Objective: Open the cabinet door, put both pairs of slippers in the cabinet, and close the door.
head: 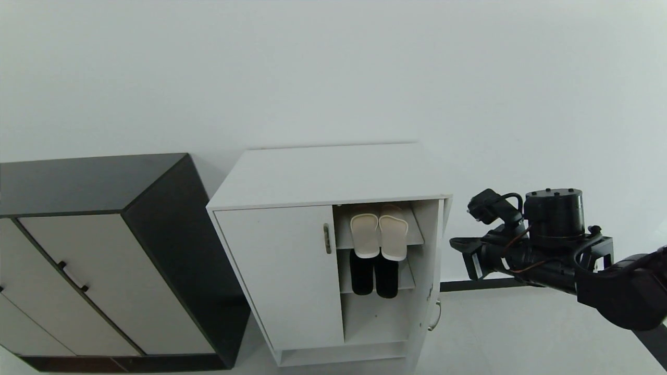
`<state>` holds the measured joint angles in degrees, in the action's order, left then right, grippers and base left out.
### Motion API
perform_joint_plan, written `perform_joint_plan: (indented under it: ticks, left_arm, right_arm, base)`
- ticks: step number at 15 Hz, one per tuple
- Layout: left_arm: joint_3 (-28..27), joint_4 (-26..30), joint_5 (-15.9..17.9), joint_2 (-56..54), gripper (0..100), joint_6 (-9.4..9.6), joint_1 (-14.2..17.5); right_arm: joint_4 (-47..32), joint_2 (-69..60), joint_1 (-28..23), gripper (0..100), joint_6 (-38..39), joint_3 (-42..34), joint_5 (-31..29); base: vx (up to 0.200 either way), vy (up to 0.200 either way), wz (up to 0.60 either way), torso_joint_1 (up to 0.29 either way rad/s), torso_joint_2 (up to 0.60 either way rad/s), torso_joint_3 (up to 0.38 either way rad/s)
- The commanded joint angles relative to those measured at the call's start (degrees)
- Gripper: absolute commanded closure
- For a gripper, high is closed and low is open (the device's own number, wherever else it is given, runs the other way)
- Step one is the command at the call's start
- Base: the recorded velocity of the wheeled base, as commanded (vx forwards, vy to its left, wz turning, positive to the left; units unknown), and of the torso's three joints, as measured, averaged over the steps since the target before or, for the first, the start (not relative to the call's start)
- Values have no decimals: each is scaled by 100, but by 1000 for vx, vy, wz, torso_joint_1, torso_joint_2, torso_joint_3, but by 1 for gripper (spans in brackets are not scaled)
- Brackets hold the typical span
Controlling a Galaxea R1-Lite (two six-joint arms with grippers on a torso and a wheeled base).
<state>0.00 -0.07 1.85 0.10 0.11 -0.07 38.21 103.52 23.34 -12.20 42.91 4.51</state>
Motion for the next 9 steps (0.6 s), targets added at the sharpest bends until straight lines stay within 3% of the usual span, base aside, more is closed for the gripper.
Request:
perform_joint_plan:
  ticks: [1, 9]
  left_arm:
    - [0, -1, -1, -1, 100, -2, -1]
    - [0, -1, -1, -1, 100, -2, -1]
  right_arm:
    - [-32, -69, -5, 100, -54, -46, 15]
    - [-6, 485, 118, 100, -186, -64, 50]
  base:
    - [0, 0, 0, 0, 0, 0]
    - [0, 0, 0, 0, 0, 0]
